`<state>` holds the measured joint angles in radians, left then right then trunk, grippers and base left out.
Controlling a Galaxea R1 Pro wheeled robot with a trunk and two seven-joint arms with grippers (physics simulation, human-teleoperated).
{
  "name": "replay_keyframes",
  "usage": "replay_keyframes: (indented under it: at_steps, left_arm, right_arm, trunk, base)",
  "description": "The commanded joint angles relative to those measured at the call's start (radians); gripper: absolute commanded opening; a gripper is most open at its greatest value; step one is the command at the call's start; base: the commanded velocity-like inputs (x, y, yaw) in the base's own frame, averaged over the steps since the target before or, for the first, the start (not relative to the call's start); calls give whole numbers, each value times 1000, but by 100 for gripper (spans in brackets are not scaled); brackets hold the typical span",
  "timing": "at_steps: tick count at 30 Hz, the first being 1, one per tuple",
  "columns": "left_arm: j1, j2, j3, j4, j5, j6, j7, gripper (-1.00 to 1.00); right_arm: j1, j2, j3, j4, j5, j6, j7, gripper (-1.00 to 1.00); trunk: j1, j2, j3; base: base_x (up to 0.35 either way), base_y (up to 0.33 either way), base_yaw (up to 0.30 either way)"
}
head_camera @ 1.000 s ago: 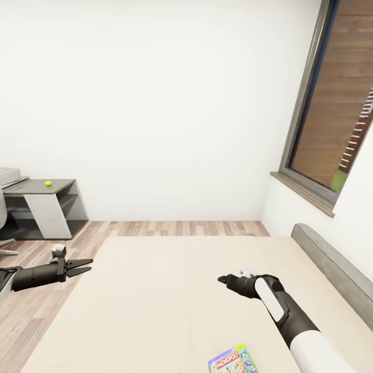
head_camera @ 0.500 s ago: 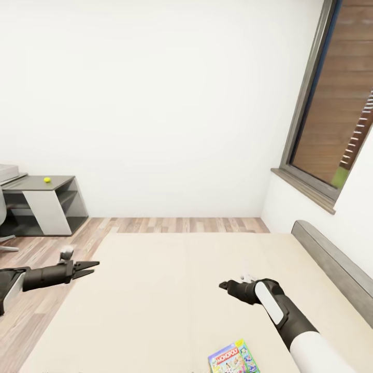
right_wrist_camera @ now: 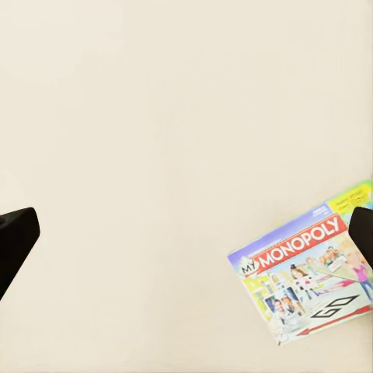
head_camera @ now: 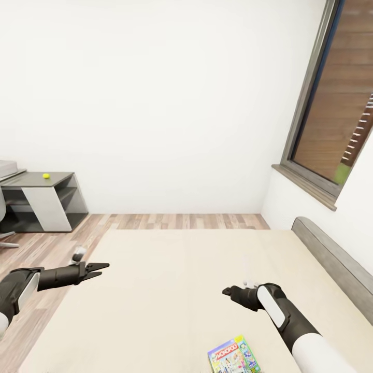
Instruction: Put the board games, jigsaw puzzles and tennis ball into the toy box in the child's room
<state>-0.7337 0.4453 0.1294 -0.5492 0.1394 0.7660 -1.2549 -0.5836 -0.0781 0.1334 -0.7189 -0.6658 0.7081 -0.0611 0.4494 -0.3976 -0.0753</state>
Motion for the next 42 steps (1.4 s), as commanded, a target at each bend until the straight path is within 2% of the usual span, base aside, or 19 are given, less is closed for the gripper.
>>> replay_keyframes:
  at_steps: [1, 14, 30, 42]
  left_arm:
    - [-1, -2, 0, 0, 2, 9, 2, 100]
    - [-1, -1, 4, 0, 0, 6, 25, 100]
    - [-1, -7, 6, 0, 2, 4, 138, 100]
    - [-2, -17, 6, 0, 3, 3, 169, 100]
  right_arm:
    - [-1, -2, 5, -1, -8, 2, -6, 100]
    - [-1, -7, 5, 2, -11, 2, -6, 100]
    - [-1, -9, 3, 2, -11, 1, -6, 100]
    - [-1, -8, 3, 29, -11, -27, -6, 100]
  trunk:
    - [1, -2, -4]
    - [1, -2, -25]
    - [1, -2, -52]
    - [1, -2, -71]
  base:
    - [0, 0, 0]
    - [0, 0, 0]
    - [0, 0, 0]
    - [0, 0, 0]
